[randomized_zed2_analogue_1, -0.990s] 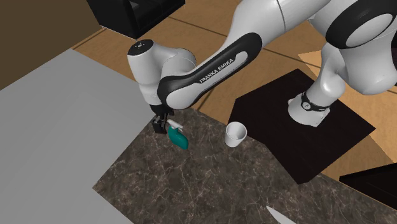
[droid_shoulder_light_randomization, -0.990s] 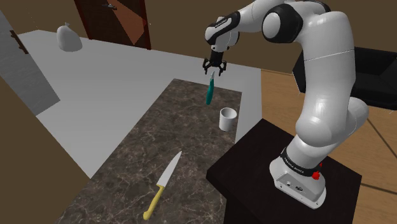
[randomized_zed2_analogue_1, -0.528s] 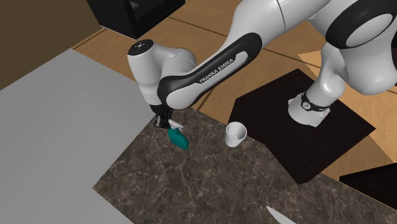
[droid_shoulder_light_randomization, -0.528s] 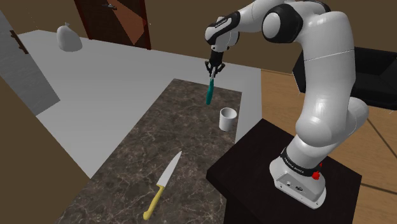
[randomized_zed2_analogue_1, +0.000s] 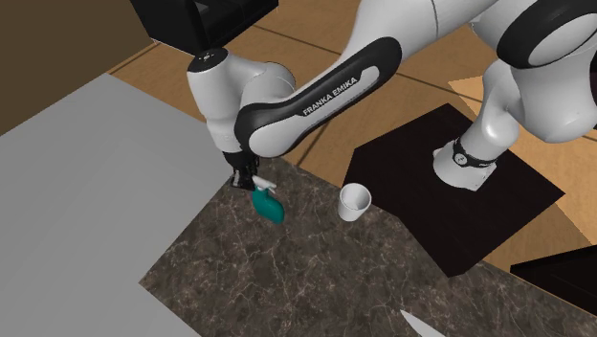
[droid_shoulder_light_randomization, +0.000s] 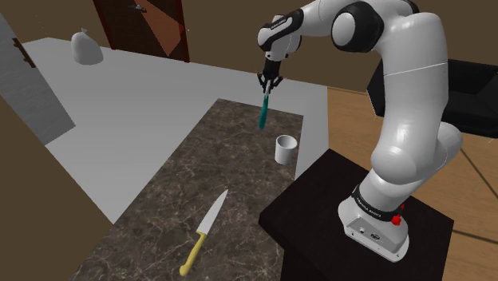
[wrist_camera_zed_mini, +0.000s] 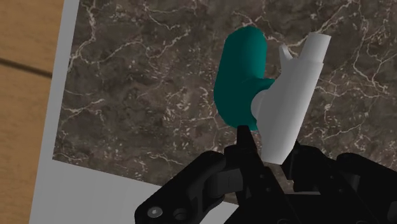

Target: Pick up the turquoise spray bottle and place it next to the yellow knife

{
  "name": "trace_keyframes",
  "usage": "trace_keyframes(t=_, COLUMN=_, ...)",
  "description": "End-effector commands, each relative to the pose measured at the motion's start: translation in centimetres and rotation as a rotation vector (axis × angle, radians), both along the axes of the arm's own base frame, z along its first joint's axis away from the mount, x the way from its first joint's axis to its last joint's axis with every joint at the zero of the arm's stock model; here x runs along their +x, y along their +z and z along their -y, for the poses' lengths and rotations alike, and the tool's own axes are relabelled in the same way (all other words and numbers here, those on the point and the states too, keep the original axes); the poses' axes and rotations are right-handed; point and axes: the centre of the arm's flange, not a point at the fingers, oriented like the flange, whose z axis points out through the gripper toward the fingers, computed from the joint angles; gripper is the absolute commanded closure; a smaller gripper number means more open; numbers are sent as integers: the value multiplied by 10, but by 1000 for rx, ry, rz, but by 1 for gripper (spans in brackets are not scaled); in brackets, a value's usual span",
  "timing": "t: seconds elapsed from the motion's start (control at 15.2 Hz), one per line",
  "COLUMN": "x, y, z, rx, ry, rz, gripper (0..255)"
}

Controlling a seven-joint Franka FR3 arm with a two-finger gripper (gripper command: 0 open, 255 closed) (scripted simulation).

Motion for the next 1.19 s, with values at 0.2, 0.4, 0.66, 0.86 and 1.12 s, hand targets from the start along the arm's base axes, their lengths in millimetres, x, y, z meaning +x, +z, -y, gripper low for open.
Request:
trace_keyframes(t=0.2, x=0, y=26, z=1, rx=0, ry=0, rz=0, gripper=255)
trace_keyframes(t=0.4, x=0, y=42, z=1, rx=0, ry=0, rz=0, gripper=255)
trace_keyframes(t=0.66, x=0, y=61, z=1, rx=0, ry=0, rz=0, gripper=255)
trace_keyframes(t=0.86, x=-8, y=73, z=-36, rx=0, ry=0, rz=0, gripper=255)
trace_keyframes(t=1.12, x=-19, y=88, z=-85, rx=0, ry=0, rz=0, gripper=255)
